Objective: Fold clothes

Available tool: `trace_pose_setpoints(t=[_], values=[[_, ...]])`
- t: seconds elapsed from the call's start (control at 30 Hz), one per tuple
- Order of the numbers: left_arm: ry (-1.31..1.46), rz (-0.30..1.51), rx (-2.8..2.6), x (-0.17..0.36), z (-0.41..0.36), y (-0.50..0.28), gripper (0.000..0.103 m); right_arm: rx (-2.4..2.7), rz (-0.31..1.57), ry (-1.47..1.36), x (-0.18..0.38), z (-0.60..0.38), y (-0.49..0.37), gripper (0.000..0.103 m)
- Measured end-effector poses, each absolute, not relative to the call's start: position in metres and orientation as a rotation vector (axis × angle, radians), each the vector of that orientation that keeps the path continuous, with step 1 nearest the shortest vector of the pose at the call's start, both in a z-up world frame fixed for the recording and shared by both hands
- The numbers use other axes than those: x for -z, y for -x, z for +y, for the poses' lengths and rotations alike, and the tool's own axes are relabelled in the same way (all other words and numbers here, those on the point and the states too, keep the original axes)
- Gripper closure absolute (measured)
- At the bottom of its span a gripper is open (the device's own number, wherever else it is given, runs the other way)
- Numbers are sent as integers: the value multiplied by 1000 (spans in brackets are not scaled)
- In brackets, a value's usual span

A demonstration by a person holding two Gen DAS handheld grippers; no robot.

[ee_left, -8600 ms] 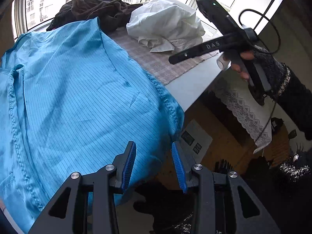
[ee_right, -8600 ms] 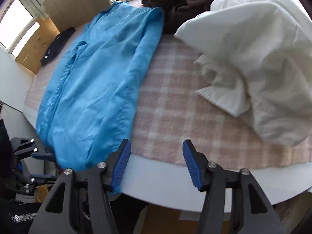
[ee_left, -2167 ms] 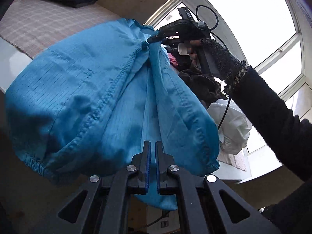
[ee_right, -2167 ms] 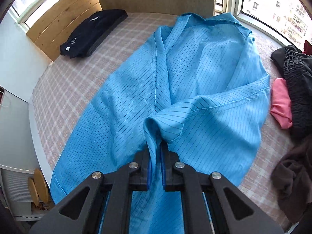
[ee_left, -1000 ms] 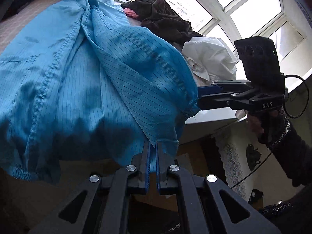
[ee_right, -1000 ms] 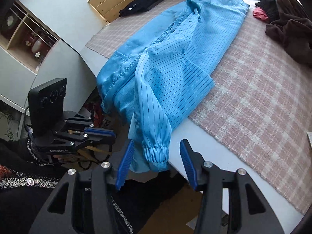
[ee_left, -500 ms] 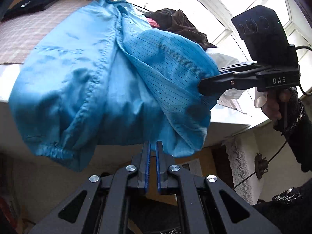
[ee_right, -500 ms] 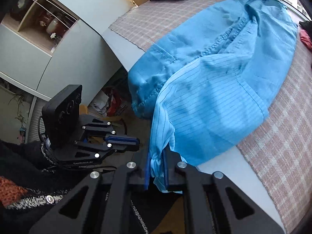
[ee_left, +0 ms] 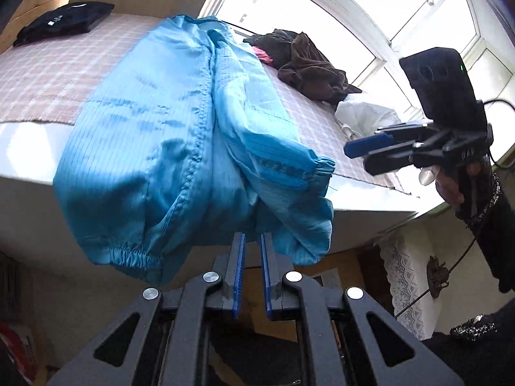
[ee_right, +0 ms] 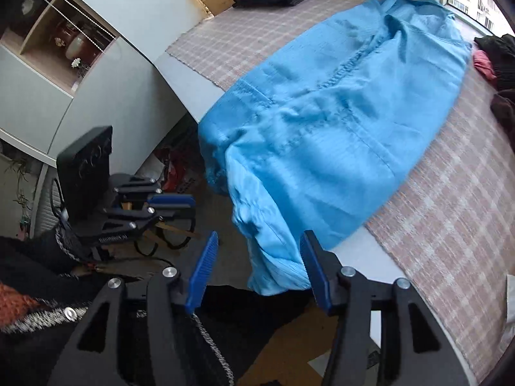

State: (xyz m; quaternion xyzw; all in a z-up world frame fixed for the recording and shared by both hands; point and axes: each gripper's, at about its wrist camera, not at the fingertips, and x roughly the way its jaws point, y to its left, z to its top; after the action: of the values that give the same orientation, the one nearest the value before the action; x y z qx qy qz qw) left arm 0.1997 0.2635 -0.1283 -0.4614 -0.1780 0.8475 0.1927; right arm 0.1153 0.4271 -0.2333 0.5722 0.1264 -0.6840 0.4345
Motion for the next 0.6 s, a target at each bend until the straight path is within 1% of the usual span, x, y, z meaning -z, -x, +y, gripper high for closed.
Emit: trace_pose_setpoints(t=[0.13,0.33,0.37,0.43,0.5,0.53,0.57,0.6], values=[[1313,-388,-2320,121,277,-184,95,1712,456,-1414,262,452,-124,50],[1354,-227,-2242,105,292,-162,94,1599,623,-1297,290,425,-125,50],[1359,-222,-2234,103,292,-158,94,1585,647,-1287,293,424,-125,50],[1365,-184,-2240,99,292,-151,94,1547,634,-1290,296,425,-123,51],[1369,-144,-2252,96,291,-147,94,1506,588,-1308,297,425,-121,61],[1371,-138,-2256,96,290,-145,94,1485,567,-1326,297,426,-121,79],[1372,-134,-2258,96,289,-145,93,1470,557,-1347,297,427,-121,87],[1373,-131,-2261,96,288,-145,93,1463,560,-1354,296,428,-124,87]])
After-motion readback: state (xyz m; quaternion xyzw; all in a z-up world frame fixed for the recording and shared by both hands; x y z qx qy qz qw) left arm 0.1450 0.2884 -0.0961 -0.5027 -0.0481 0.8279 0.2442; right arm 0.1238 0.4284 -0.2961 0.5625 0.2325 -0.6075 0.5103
